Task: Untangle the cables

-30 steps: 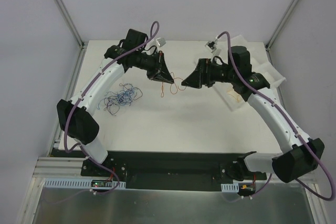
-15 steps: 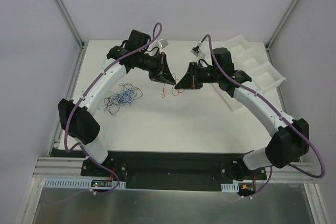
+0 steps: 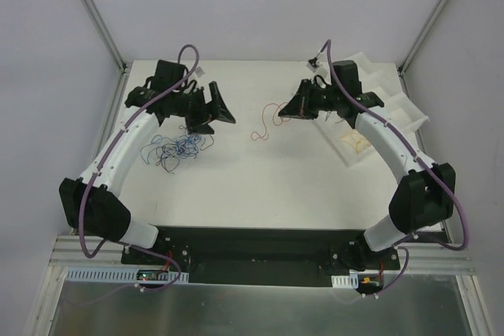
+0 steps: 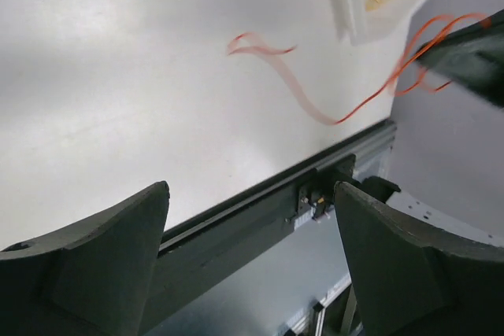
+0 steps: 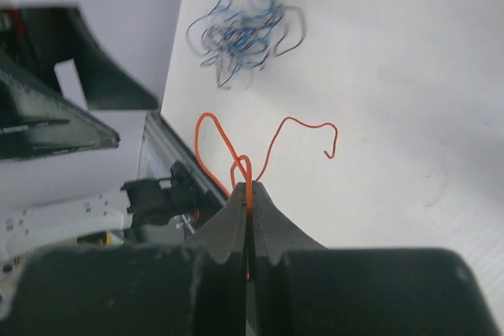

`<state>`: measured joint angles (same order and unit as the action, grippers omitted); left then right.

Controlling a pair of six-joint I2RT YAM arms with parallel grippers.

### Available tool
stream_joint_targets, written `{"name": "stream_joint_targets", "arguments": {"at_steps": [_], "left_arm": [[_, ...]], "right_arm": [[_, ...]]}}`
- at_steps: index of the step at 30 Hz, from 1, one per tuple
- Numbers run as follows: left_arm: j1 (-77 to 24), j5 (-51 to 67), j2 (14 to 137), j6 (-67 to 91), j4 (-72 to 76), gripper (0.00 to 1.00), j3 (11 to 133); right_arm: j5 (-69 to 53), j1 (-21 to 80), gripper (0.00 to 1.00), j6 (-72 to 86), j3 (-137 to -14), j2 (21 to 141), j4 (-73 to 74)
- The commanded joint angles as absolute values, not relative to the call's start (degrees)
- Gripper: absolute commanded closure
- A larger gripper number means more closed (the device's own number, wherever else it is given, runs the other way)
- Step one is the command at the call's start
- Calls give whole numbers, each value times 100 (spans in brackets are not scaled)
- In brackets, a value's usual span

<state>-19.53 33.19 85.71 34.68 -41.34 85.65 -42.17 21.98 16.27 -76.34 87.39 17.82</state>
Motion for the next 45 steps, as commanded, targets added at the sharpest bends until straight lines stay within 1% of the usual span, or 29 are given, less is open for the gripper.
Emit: {"name": "stream_joint_targets", "arguments": {"at_steps": [1, 5, 8, 16, 21, 23, 24, 26, 29, 32, 34, 37, 41, 42, 45], "left_arm": [[-1433, 2795, 7814, 3191, -4289, 16, 7666], [-1345, 2637, 7673, 2980, -4421, 16, 7208], [-1345, 2488, 7699, 2805, -4482, 16, 7128], [-1336, 1873, 8445, 2005, -5044, 15, 7997], [-1231, 1232, 8815, 1758, -5256, 16, 8261], [-1099, 959, 8920, 1714, -5300, 16, 8253], [-1012, 810, 8964, 1723, -5309, 17, 8209], [-792, 651, 9017, 1775, -5326, 16, 8095], [-432, 370, 9035, 1802, -5291, 14, 7937], [-72, 71, 9123, 1714, -5221, 12, 7849], [262, 87, 9237, 1679, -5168, 11, 7814], [693, 429, 9517, 1626, -4923, 10, 7717], [958, 948, 10404, 1573, -4729, 11, 7918], [949, 1132, 10641, 1547, -4676, 12, 8015], [809, 1756, 11283, 1521, -4614, 24, 8366]], "right_arm": [[-3648, 1522, 99, 1564, -8497, 9218, 2302], [-3131, 1003, 99, 1521, -9595, 10009, 3083], [-2744, 669, 99, 1503, -10351, 10501, 3418], [-1759, 124, 99, 1345, -12329, 12074, 4156], [-1556, 149, 99, 1415, -12709, 12699, 4263], [-1477, 176, 95, 1441, -12831, 12927, 4245], [-1485, 193, 88, 1441, -12945, 13059, 4245], [-1590, 228, 80, 1406, -13287, 13375, 4306], [-1670, 290, 62, 1406, -13920, 13719, 4587], [-1679, 308, 47, 1433, -13800, 13580, 4588], [-1670, 316, 41, 1415, -13423, 13299, 4492], [-1687, 316, 40, 1336, -12966, 12860, 4596], [-2038, 500, 39, 1170, -12175, 12201, 4737], [-2091, 597, 39, 1091, -11894, 12008, 4729], [-2109, 983, 39, 853, -10963, 11340, 4641]]}}
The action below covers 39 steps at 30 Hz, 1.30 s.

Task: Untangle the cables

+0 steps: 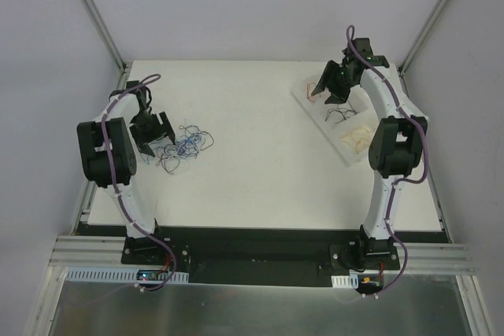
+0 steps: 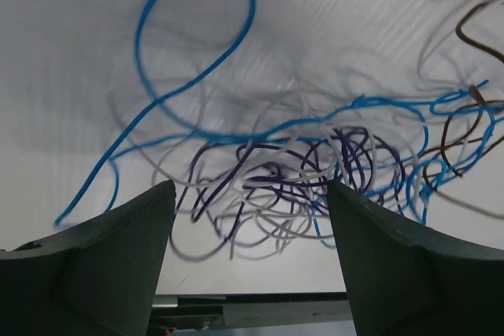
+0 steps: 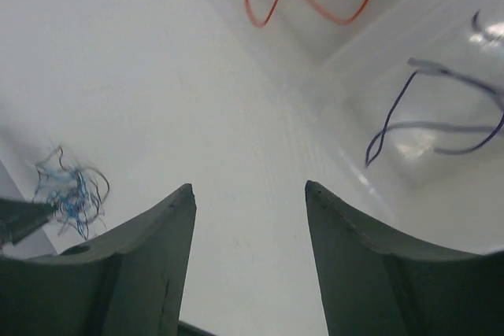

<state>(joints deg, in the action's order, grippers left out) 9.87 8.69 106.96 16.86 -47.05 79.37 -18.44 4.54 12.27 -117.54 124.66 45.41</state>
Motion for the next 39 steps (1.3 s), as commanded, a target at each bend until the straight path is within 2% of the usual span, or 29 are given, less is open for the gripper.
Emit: {"name": "stream_joint_targets", "arguments": {"at_steps": [1, 7, 12, 18, 21, 24, 28, 32, 39], "left_arm": [[643, 1740, 11381, 1494, -4623, 26, 8454], [-982, 1713, 11689, 1467, -4588, 29, 8491], [-2072, 1898, 11216, 1898, -4272, 30, 7911], [-2461, 1951, 10276, 2127, -4166, 20, 7568], [-2435, 1794, 9731, 2153, -4218, 14, 7515], [-2295, 1776, 9318, 2188, -4289, 13, 7418], [-1733, 1696, 9026, 2215, -4289, 21, 7067], [-1153, 2196, 9333, 2005, -4272, 34, 6996], [-1099, 3120, 10520, 1678, -4219, 38, 7637]], "right_arm": [[-2118, 1080, 39, 800, -10673, 11094, 4597], [-2206, 1538, 39, 721, -8765, 9925, 4149], [-2390, 1784, 39, 519, -7859, 9493, 4000], [-2996, 2117, 39, 291, -7199, 9430, 3604], [-3041, 2390, 39, 176, -7250, 9588, 3568], [-3190, 2627, 42, 184, -7391, 9825, 3463], [-3129, 2935, 43, 465, -7952, 10299, 3419], [-2927, 3356, 43, 168, -9050, 11038, 4006], [-3032, 3604, 44, 202, -9782, 11610, 4218]]}}
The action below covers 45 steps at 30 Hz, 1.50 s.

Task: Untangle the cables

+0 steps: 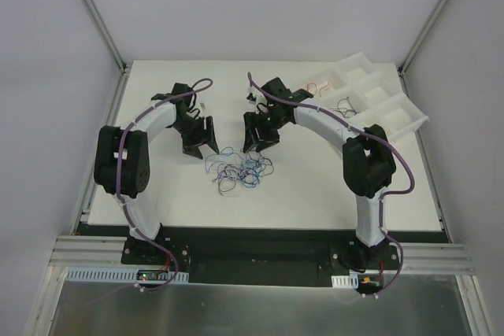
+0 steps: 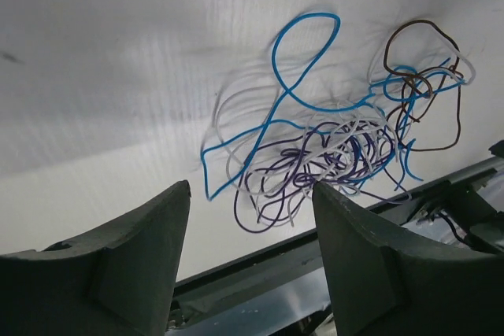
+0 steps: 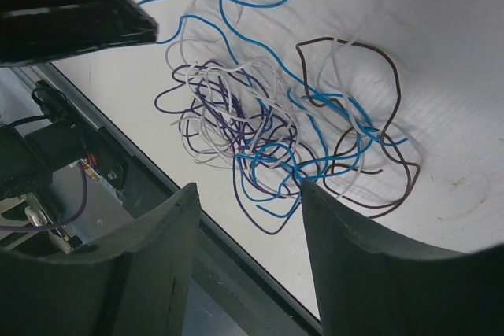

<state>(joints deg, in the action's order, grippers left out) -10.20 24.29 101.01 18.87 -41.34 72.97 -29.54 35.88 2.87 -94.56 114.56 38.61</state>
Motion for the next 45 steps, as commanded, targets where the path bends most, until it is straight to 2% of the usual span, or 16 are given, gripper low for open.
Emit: {"name": "stream_joint_targets", "arguments": {"at_steps": [1, 6, 7, 11, 12, 15, 22, 30, 33, 37, 41, 45], "left_arm": [[-1099, 3077, 10608, 1705, -4201, 41, 7655], [-1099, 2813, 10723, 1679, -4210, 55, 7550], [-1099, 2786, 10705, 1653, -4210, 61, 7515], [-1099, 2777, 10530, 1573, -4289, 97, 7514], [-1107, 2769, 10434, 1565, -4324, 100, 7549], [-1107, 2698, 9925, 1643, -4359, 100, 7602], [-1230, 2794, 8404, 2266, -4210, 100, 8269], [-1846, 2759, 8191, 3180, -4113, 100, 10245], [-1846, 2935, 8244, 3453, -4105, 100, 10791], [-1854, 3190, 8367, 3787, -4104, 100, 11424], [-1846, 3357, 8508, 3946, -4113, 100, 11917], [-1863, 3471, 8648, 4069, -4104, 100, 12321]], "right_arm": [[-2945, 3612, 44, 167, -9782, 11610, 4271], [-2462, 3604, 44, 35, -9528, 11496, 4342], [-2400, 3604, 43, 35, -9484, 11496, 4377], [-2294, 3604, 43, 35, -9396, 11601, 4517], [-2294, 3604, 43, 44, -9352, 11619, 4526], [-2286, 3665, 44, 44, -9308, 11680, 4570], [-1267, 3797, 43, -44, -9282, 11838, 4974], [-1055, 3727, 43, 184, -8658, 11690, 4852], [-1169, 3569, 43, 185, -8517, 11252, 4816], [-1756, 3200, 39, 106, -8377, 10041, 4414], [-2590, 3181, 24, -211, -7955, 8827, 2924], [-3076, 3523, 22, -27, -7743, 8438, 1734]]}}
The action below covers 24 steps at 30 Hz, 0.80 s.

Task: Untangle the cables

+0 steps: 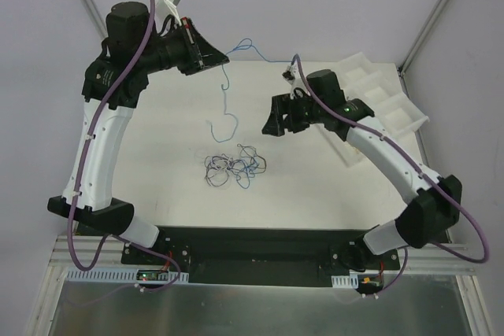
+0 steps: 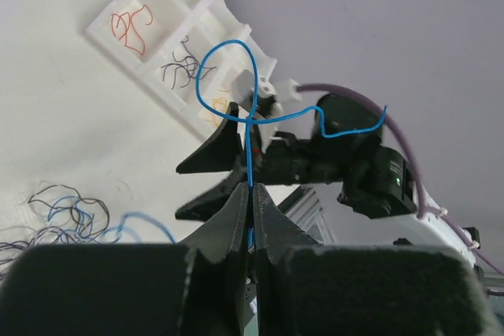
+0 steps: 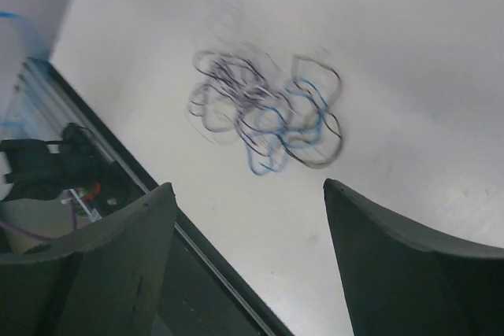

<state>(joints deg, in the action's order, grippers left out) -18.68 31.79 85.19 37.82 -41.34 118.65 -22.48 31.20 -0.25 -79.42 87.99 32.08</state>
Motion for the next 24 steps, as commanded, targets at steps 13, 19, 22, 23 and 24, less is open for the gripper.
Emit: {"name": "stream_joint_targets", "arguments": {"at_steps": [13, 19, 22, 23, 24], "left_arm": [[-1846, 3542, 8473, 4070, -4096, 100, 11832], [-1863, 3700, 8314, 3789, -4096, 100, 11040], [-1863, 3831, 8358, 3735, -4104, 100, 10776], [-1872, 3902, 8402, 3753, -4113, 100, 10706], [-1889, 4007, 8455, 3762, -4113, 100, 10653]], "right_arm": [[-2574, 3342, 22, 588, -7482, 8219, 1433], [-2410, 2313, 21, 361, -6531, 7393, 1984], [-2460, 1882, 21, 167, -6442, 7181, 2512], [-2591, 1768, 21, 97, -6460, 7146, 2618], [-2854, 1671, 21, 36, -6521, 7102, 2671]]}}
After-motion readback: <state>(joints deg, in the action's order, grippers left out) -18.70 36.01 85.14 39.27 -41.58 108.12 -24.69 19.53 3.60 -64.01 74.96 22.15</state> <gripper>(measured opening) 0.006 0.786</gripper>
